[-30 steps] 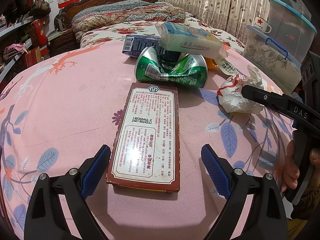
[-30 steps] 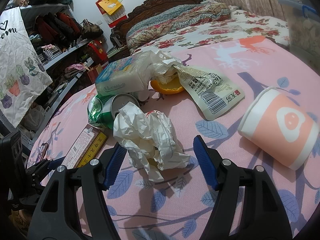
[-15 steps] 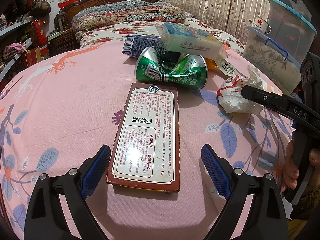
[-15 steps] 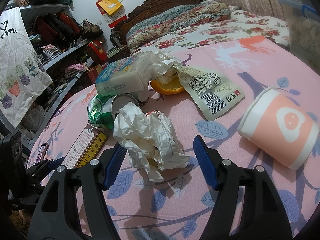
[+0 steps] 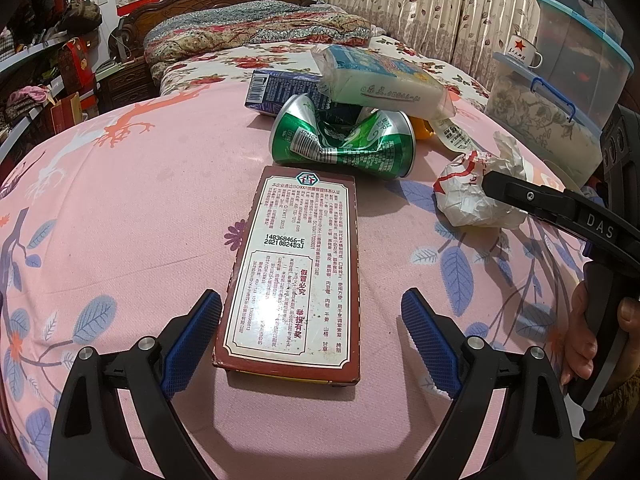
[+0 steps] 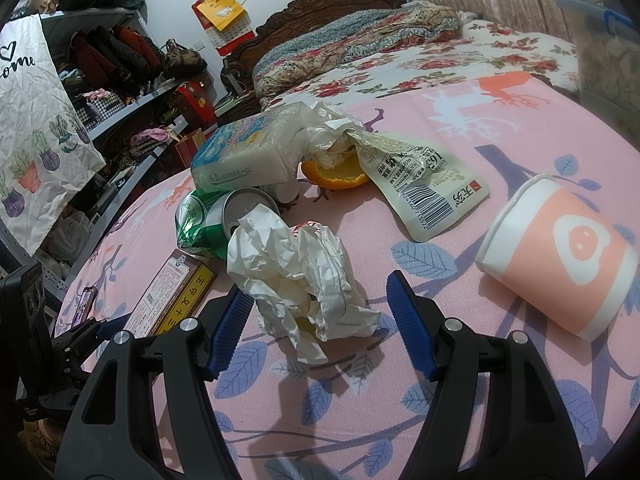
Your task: Collect trash
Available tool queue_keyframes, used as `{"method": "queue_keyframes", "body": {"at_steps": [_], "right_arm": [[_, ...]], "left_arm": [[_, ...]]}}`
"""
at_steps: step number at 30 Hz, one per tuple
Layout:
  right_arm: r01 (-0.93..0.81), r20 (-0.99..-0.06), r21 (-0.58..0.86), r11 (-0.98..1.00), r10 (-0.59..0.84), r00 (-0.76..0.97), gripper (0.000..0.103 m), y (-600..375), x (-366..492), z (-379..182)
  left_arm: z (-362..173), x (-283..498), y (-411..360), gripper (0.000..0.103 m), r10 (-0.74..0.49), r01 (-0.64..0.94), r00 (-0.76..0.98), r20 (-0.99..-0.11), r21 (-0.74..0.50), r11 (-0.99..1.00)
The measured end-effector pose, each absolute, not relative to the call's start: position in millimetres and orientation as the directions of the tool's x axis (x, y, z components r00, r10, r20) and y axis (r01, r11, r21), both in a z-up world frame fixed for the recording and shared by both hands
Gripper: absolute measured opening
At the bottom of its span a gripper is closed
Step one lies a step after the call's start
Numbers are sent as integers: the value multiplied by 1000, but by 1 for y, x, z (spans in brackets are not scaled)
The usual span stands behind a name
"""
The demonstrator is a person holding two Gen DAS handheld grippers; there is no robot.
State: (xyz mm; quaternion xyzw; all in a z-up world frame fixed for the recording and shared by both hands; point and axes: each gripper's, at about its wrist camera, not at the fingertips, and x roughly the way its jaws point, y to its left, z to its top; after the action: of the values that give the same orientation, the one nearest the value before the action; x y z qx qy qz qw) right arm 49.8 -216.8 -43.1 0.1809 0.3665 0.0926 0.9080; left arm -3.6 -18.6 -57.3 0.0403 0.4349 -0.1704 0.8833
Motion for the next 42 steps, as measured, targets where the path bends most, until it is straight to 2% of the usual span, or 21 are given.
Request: {"method": "queue_keyframes", "body": {"at_steps": [7, 13, 16, 17, 42], "right_arm": [[-34, -632, 396, 917, 300, 715, 70, -217, 50, -44], [-34, -631, 397, 917, 300, 716, 70, -216, 50, -44], [-33, -631, 399, 917, 300, 716, 70, -216, 50, -43], [-33, -631, 399, 917, 300, 716, 70, -215, 50, -43], [-33, -631, 399, 916, 301, 715, 70, -215, 51, -43]], "left_arm": [[-57, -4, -20, 81, -264, 335, 569, -779, -73, 939], [-56, -6, -23, 71, -258, 343, 578, -774, -56, 938], [-56, -6, -23, 62, -252, 335, 586, -770, -53, 941], [-56, -6, -21, 56, -252, 333, 589, -768, -53, 941], [-56, -8, -21, 56, -270, 346, 587, -764, -65, 936]]}}
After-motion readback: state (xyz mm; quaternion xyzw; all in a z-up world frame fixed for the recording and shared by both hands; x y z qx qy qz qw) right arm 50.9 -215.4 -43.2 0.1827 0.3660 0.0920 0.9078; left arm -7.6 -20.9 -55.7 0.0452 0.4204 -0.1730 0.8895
